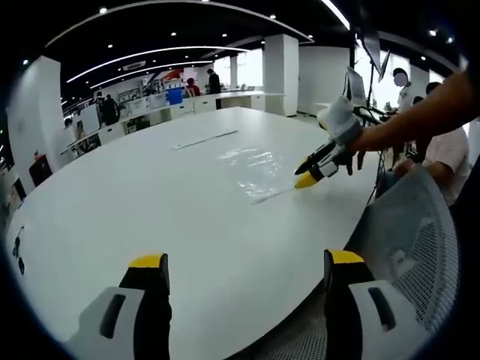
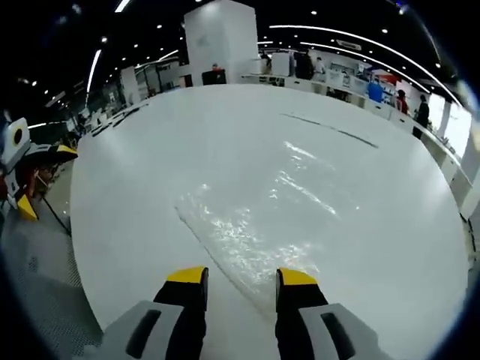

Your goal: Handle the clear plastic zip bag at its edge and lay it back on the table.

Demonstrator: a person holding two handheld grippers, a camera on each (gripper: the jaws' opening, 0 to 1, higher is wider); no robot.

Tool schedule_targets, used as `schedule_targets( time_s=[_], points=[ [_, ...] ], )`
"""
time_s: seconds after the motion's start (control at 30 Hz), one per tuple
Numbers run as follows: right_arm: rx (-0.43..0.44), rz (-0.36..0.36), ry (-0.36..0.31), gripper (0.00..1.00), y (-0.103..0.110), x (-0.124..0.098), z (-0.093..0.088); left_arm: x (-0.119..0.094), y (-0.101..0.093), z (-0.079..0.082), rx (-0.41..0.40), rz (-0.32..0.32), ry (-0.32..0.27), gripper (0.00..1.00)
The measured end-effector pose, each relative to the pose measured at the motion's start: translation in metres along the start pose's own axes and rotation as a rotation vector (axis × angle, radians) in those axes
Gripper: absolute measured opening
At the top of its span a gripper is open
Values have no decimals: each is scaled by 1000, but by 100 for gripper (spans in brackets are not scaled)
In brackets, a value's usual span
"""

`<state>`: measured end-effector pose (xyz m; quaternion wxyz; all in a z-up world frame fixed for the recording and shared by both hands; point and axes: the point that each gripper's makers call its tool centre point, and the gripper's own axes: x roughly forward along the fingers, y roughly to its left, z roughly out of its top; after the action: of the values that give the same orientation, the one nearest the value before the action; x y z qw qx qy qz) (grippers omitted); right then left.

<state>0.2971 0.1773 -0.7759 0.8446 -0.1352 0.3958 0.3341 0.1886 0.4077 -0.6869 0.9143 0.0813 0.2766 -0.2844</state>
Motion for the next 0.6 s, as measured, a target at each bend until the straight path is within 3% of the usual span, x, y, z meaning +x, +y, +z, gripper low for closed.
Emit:
schedule_targets(
  time_s=[0.2, 0.23, 0.37, 0.47, 0.6],
  points=[
    [-60, 8, 43, 27, 3, 5, -3, 1, 3, 0, -9, 4, 0, 83],
    [-101, 0, 49, 26, 0, 3, -5, 1, 3, -1, -11, 4, 1, 83],
    [-105, 22, 69, 22, 1, 3, -4, 1, 3, -1, -15, 5, 4, 83],
    [-172, 54, 98, 17, 6, 3, -6, 3, 3, -1, -16, 3, 7, 82],
    [-194, 69, 104, 12, 8, 6, -6, 4, 1, 0, -14, -1, 8, 82]
  ],
)
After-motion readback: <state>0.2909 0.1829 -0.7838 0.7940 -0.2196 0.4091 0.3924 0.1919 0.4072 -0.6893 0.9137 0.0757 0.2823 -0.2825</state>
